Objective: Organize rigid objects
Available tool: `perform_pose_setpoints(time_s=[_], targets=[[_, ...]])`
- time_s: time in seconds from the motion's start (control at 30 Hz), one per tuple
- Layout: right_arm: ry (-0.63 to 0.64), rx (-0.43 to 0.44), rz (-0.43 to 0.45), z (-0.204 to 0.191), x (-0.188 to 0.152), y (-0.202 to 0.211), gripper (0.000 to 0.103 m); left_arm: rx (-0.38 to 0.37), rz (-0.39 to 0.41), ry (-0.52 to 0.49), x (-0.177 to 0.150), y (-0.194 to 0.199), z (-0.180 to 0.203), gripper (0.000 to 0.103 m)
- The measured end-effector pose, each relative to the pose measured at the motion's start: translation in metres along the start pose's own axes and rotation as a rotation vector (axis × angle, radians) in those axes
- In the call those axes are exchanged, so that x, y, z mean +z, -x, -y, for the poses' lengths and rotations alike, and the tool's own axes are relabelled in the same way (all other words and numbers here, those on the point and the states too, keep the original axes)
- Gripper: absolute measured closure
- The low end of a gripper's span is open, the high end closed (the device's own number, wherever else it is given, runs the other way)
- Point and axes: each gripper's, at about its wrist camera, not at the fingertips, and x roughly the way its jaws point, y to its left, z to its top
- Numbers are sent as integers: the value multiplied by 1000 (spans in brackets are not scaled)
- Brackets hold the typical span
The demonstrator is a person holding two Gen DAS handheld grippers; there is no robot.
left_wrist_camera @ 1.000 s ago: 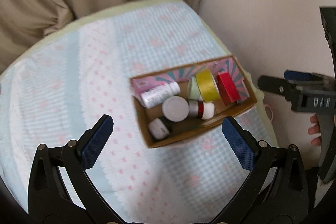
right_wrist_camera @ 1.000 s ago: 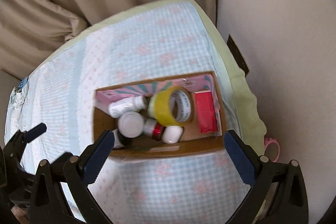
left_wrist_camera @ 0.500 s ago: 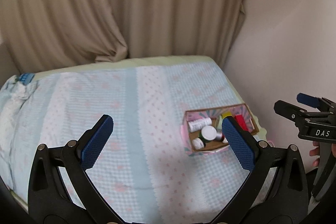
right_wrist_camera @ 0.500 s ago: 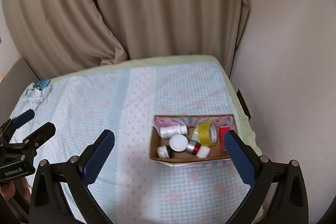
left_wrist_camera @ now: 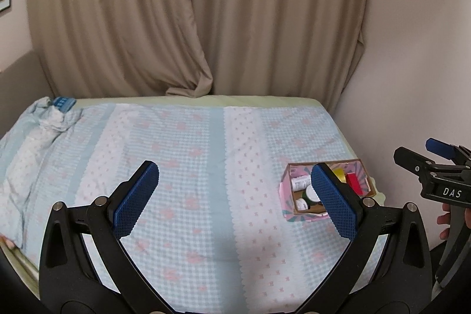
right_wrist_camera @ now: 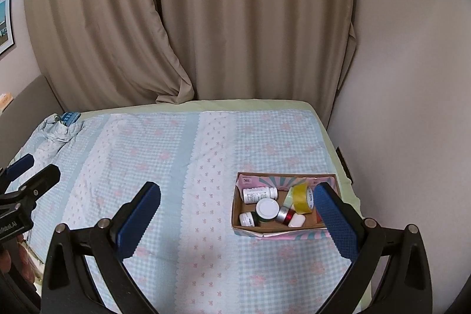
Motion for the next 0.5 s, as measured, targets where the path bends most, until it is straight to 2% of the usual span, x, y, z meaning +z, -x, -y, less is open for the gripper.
perform_pose_setpoints(time_s=[0.5], targets=[[3,-2,-3,-11,1,-7,0,18,1,-12,1,-6,-5,0]])
